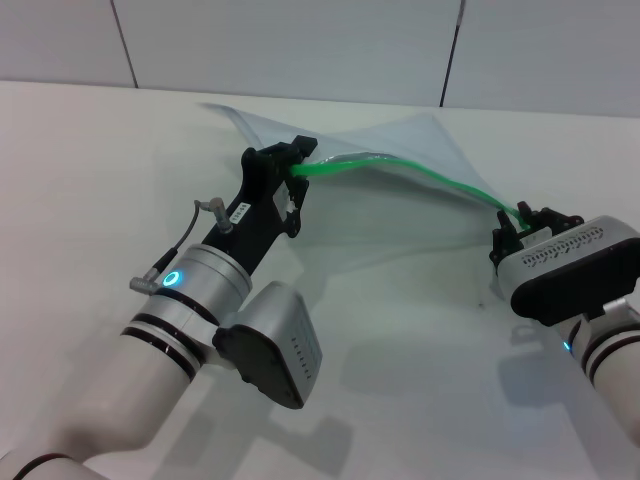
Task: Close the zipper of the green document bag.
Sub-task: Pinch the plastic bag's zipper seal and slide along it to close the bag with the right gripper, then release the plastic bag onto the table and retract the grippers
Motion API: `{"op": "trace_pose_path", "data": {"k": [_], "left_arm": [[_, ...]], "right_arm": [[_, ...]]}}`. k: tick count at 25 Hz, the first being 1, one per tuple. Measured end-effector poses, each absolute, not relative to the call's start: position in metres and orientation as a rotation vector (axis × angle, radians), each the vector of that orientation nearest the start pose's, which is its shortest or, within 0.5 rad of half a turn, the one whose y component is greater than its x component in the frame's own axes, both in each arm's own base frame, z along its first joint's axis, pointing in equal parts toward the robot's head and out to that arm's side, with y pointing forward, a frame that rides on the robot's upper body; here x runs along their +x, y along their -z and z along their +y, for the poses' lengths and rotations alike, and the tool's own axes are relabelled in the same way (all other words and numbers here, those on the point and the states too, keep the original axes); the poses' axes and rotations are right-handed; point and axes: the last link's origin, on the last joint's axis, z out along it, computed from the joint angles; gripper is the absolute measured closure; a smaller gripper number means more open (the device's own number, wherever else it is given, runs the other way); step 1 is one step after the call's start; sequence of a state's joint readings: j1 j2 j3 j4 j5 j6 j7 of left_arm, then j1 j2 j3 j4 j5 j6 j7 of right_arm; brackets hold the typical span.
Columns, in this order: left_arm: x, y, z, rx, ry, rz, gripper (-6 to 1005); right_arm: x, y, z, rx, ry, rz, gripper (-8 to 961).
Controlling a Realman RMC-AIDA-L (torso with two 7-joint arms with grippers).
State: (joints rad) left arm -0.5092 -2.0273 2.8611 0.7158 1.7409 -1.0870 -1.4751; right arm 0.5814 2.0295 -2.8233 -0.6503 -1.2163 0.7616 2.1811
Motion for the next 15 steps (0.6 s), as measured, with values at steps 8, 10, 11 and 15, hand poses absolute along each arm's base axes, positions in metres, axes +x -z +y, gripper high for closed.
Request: {"op": "trace_pose_path", "data": {"k": [8, 10, 11, 15], "left_arm": [[-0.2056, 0.0983, 0.3165, -1.664, -0.099, 0.764, 876], [-0.2053, 0.0974, 0.3167, -1.662, -0.089, 0.754, 809], [-0.2049, 0.0967, 0.3168, -1.659, -0.083, 0.749, 775], [-0.2020, 0.0934, 0.3164, -1.641, -0.041, 0.738, 639]], "right_arm": [[0.2701, 0.1012, 0.3467, -1.846, -0.098, 0.412, 731], [0.2701, 0.1012, 0.3466, -1.845, -0.092, 0.406, 652], [0.2699, 0.1014, 0.3465, -1.845, -0.092, 0.405, 611], [0.2685, 0.1011, 0.3462, -1.839, -0.098, 0.402, 450]]}}
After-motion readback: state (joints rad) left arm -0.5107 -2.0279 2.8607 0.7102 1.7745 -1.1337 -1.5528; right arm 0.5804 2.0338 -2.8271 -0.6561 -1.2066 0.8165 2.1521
